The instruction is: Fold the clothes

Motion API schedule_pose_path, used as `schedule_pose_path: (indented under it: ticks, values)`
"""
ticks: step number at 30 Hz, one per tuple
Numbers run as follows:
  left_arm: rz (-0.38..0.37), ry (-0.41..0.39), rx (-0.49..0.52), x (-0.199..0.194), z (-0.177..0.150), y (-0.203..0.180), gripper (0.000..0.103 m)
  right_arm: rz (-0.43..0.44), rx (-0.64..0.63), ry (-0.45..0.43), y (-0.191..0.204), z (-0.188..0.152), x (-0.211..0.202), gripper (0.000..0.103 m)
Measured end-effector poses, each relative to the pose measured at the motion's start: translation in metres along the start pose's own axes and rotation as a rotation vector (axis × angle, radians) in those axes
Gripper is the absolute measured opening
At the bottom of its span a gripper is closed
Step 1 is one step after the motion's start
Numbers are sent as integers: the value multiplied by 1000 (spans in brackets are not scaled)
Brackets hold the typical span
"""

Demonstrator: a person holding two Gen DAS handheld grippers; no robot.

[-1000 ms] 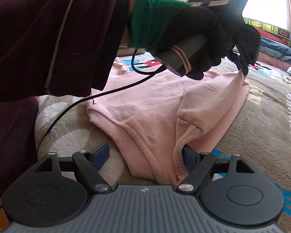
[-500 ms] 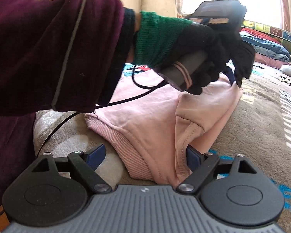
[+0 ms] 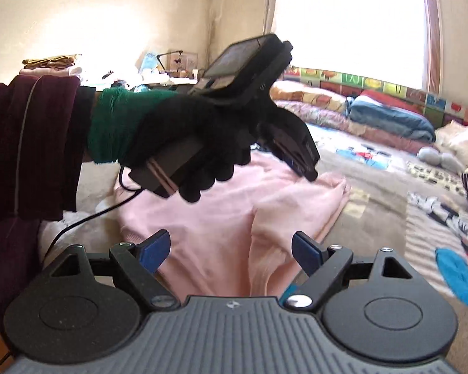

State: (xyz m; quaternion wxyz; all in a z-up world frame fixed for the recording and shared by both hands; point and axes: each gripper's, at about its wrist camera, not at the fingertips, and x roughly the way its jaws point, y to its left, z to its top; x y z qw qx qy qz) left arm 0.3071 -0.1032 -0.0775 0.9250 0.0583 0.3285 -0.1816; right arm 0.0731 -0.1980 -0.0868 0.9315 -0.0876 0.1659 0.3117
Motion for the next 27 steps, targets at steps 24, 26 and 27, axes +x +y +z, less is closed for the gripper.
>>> schedule_pose_path:
  ticks: [24, 26, 27]
  values:
    - [-2, -20, -182, -28, 15, 37, 39, 87, 38, 161, 5, -19, 54, 86]
    - [13, -49, -212, -64, -1, 49, 40, 71, 45, 145, 5, -16, 47, 85]
    - [18, -65, -236, -81, -11, 55, 42, 66, 57, 141, 5, -15, 43, 85]
